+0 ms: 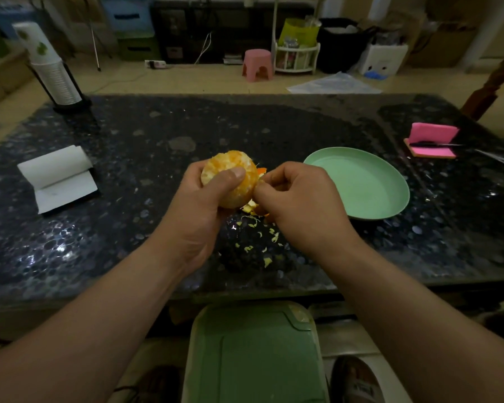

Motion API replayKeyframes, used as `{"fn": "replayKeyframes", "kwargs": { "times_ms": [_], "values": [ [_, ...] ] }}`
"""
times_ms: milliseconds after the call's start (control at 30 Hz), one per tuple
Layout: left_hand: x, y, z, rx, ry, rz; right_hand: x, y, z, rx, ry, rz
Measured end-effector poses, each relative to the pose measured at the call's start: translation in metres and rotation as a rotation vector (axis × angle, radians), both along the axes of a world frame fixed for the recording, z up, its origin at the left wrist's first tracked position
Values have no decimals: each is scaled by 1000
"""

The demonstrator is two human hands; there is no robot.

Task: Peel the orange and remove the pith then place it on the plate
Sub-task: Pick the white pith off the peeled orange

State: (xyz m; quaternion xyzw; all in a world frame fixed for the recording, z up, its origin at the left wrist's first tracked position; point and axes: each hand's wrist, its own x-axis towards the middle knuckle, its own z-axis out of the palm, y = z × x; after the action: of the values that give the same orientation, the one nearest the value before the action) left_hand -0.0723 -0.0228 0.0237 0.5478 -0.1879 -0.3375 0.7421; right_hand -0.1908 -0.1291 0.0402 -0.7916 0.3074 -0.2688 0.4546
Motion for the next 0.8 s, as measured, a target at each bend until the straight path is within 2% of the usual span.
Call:
{"fn": "replayKeyframes", "kwargs": {
  "times_ms": [233,400,800],
  "values": [
    [2,1,2,-78,105,-32,-4,1,2,-59,-50,-9],
    [4,3,6,-98,154,-73,-11,2,3,-198,-73,53],
    [4,6,11,26,135,-50,-6,-4,-10,-554,-100,102]
  ]
}}
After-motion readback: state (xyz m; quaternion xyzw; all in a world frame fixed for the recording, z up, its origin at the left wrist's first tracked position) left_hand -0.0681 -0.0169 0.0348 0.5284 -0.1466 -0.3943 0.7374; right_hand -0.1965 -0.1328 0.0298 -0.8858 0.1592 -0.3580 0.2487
